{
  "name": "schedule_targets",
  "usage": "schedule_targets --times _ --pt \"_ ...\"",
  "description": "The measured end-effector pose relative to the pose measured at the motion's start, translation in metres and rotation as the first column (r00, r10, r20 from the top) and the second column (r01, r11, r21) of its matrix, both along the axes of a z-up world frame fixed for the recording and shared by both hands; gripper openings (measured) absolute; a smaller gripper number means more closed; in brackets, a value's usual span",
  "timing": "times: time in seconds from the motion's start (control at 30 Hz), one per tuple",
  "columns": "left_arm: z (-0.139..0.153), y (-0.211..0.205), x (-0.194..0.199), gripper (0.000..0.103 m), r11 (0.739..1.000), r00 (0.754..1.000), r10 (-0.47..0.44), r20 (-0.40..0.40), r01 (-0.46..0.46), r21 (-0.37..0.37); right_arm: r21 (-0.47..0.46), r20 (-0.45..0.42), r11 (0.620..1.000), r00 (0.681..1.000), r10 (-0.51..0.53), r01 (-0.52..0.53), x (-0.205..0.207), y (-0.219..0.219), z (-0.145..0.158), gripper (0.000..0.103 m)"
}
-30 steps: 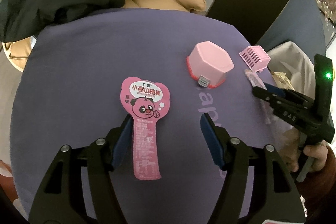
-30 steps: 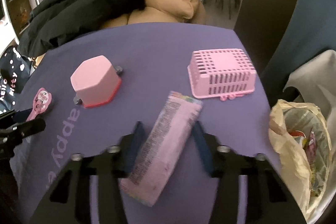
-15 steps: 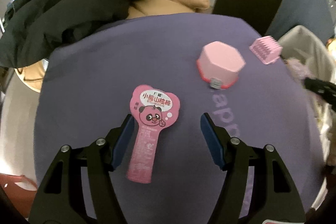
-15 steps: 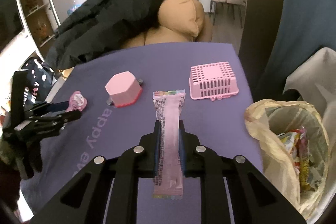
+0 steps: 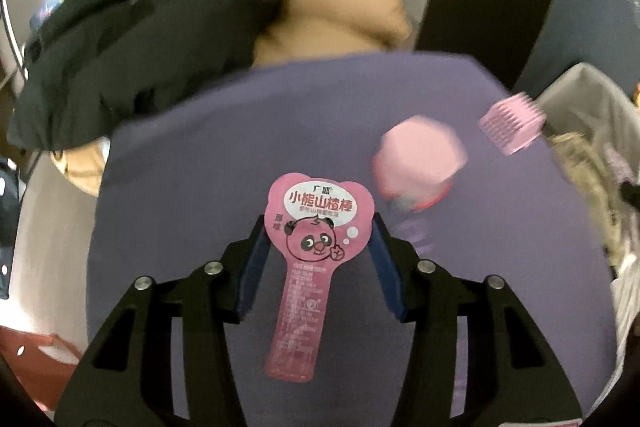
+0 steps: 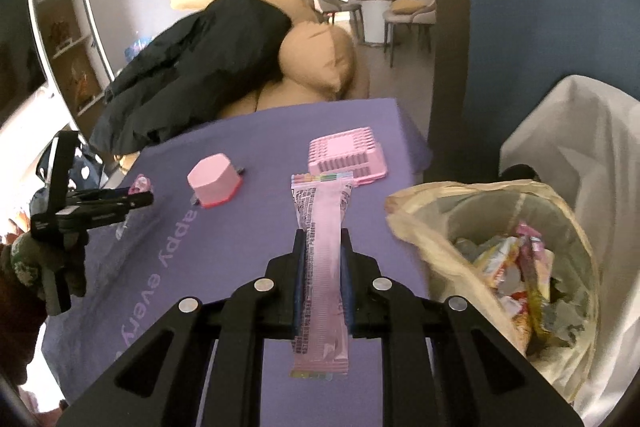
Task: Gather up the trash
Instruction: 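Carry both pink wrappers to the trash bag with both grippers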
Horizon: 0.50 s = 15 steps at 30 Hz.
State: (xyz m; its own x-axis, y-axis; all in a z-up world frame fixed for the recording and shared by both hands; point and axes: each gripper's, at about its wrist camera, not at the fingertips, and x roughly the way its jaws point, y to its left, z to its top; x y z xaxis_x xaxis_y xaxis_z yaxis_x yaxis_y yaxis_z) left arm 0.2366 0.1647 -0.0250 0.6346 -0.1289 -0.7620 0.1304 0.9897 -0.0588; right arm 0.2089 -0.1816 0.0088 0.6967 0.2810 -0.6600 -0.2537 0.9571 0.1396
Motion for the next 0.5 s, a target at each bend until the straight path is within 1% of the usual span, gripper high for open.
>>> schedule_targets --times 0.1,0.13,0.27,0.4,0.5 --pt "0.036 -0.028 -0.009 0.047 0.999 0.996 -0.041 0.084 0.043 -0.017 0.014 0.036 1.000 0.999 -0.022 0.022 -0.006 -0.015 0.011 0.016" --pt "0.050 -0.043 -0.013 0.047 0.998 0.991 -0.064 0.120 0.067 -0.021 0.017 0.049 0.999 0.998 -0.030 0.029 -0.009 -0.019 0.015 0.016" --pt "0.088 -0.096 -0.023 0.047 0.988 0.970 -0.131 0.206 0.144 -0.050 0.006 0.113 0.997 0.991 -0.074 0.074 -0.022 -0.045 0.033 0.016" --pt "0.104 -0.149 -0.026 0.047 0.972 0.950 -0.196 0.243 0.221 -0.081 -0.018 0.143 0.992 0.983 -0.119 0.123 -0.034 -0.073 0.046 0.016" --pt "0.105 -0.189 -0.023 0.047 0.952 0.940 -0.244 0.239 0.279 -0.126 -0.046 0.166 0.984 0.973 -0.161 0.171 -0.045 -0.099 0.053 0.016"
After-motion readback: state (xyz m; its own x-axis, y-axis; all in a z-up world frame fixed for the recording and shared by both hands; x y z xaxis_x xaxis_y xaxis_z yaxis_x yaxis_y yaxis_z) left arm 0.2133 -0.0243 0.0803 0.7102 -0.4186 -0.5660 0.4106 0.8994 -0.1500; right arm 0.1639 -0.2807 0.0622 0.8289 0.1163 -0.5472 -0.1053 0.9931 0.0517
